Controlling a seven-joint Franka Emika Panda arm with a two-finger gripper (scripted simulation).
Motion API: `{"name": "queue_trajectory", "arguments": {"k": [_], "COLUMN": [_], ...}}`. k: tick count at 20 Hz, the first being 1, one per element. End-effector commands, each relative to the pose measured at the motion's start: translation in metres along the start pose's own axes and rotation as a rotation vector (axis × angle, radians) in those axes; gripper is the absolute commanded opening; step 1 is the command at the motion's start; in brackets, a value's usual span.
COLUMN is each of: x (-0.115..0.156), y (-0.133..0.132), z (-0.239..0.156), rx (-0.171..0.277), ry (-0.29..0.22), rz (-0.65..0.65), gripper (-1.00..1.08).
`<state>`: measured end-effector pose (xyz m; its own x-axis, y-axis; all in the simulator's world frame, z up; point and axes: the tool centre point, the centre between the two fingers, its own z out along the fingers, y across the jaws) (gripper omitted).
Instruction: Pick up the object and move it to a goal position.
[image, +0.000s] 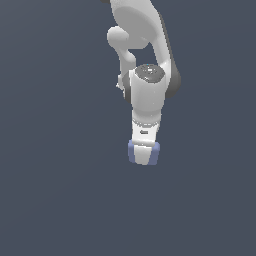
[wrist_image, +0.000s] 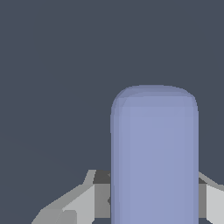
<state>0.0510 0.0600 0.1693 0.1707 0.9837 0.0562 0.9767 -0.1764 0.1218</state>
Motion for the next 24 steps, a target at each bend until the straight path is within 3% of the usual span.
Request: {"name": "queue_trajectory", "arguments": {"k": [1,8,14,19,24], "x": [0.022,0.100,0.150,0.175,0.183], "y": [0.019,0.067,0.078,0.076,0.074], "z": [-0.032,-0.161,-0.263,-0.320,-0.342], "rx": [-0.054,-0.252,-0.395,-0.473,-0.502], "ry": [0.027,0.127,0.200,0.239,0.254], "rz": [-0.035,-0.167,-0.261,-0.313,-0.332], "gripper": [-1.00,-1.00,-1.00,-1.00,-1.00]}}
